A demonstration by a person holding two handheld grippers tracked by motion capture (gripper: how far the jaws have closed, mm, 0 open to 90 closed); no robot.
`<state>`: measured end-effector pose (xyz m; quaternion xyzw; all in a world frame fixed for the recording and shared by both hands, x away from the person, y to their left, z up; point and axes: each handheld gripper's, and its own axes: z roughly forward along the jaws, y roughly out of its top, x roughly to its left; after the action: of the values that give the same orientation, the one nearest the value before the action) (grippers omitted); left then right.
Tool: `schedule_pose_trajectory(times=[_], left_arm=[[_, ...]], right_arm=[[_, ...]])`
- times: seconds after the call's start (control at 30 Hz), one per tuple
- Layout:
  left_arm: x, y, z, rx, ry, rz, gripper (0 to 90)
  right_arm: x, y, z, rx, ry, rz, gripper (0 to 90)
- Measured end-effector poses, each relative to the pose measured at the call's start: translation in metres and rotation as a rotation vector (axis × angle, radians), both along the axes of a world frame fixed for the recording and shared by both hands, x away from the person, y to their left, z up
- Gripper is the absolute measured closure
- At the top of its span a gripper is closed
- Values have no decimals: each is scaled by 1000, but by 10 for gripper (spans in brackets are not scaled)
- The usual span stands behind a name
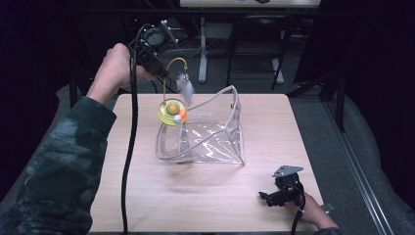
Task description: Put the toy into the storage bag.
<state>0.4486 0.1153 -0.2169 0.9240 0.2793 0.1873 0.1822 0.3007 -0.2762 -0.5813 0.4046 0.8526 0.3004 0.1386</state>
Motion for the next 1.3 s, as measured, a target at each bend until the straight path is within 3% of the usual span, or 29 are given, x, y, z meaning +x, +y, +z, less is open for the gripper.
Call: schedule_pose_trajectory(times=[0.2,0.5,0.53,0.57,0.67,0.73,0.77,0.83,0.87,1.0,1.3], left_arm=[[-1,-9,-4,-4,13,-23,885],[3,-24,-21,-3,54,-62,884],[3,-24,-21,-3,54,-62,884],[3,-27,-25,0,59,-68,884],[5,-29,-29,4,66,-77,884],[6,-31,-34,-1,78,-77,884],[7,-32,-39,-7,82,-75,884],[8,-33,-41,-7,84,-82,884],[8,-34,-44,-9,90,-80,884],[10,-37,-53,-7,92,-98,884],[19,-46,-83,-8,154,-103,883]], right_arm=[[0,0,0,0,0,0,0],[0,0,0,-1,1,-1,0],[0,1,-1,23,-2,-9,0],[0,0,0,-1,0,-1,0],[0,0,0,-1,1,0,0],[0,0,0,0,0,0,0],[-1,1,-1,25,-3,-8,0],[0,0,0,3,0,1,0],[-1,1,-1,25,-4,-8,0],[-1,1,-1,26,-4,-8,0],[-1,1,-1,26,-2,-9,0]])
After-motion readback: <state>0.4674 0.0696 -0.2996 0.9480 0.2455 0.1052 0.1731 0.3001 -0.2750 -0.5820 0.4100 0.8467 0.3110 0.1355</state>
